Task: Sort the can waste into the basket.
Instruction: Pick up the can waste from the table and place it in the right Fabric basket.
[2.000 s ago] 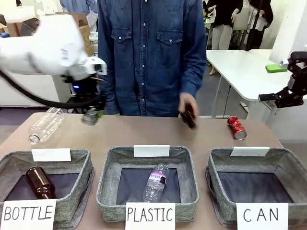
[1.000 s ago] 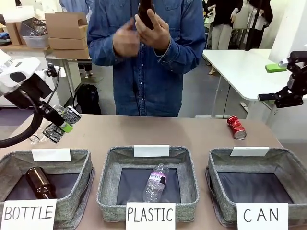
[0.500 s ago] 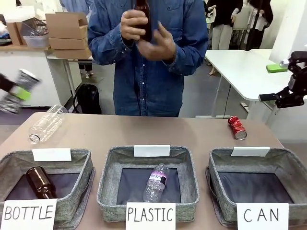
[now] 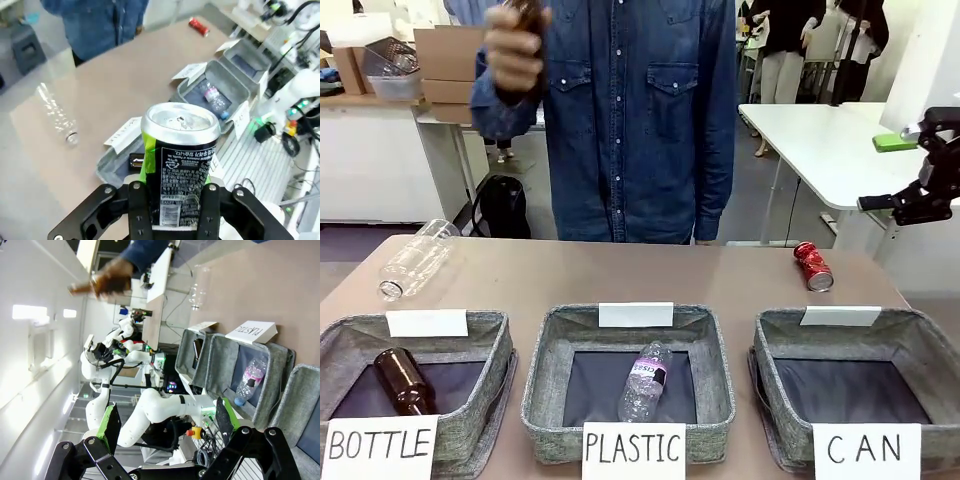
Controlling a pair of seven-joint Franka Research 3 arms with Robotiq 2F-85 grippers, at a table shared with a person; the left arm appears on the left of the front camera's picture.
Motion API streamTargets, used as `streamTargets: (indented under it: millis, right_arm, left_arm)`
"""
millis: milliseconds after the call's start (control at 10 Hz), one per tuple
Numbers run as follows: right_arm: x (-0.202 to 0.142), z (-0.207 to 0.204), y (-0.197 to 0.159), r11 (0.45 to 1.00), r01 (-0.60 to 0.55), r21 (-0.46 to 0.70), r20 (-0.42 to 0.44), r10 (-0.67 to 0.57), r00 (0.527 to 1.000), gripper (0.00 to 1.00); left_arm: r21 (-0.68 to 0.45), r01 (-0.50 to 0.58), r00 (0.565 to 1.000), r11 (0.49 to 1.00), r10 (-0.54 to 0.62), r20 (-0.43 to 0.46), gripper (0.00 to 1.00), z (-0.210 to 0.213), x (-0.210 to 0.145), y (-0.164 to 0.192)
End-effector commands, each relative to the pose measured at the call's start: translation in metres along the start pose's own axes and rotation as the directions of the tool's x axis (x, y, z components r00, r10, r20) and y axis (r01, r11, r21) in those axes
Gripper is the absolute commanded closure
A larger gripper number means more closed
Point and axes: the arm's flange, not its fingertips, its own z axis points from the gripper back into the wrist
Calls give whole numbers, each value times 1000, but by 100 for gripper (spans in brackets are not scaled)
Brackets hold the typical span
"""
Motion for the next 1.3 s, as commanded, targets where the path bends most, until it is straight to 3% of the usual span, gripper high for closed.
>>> streamTargets:
  millis: [0, 200, 700, 900, 1200]
  right_arm:
    - [2, -2, 1, 999, -27, 28, 11, 27, 1000, 0]
    - [2, -2, 1, 999, -27, 28, 11, 27, 1000, 0]
    - [2, -2, 1, 999, -27, 28, 11, 27, 1000, 0]
    - [2, -2, 1, 999, -27, 28, 11, 27, 1000, 0]
    - [2, -2, 1, 999, -27, 28, 11, 27, 1000, 0]
  left_arm:
    - [-31, 14, 996, 999, -11, 86, 61, 7, -11, 6]
    - [-107, 42, 977, 993, -19, 211, 61, 28, -29, 13]
    - [-129, 30, 985, 991, -7, 175, 61, 17, -23, 20]
    - [-110, 17, 981, 994, 4, 195, 61, -14, -3, 1]
    - [-173, 157, 984, 972, -141, 105, 61, -90, 45, -52]
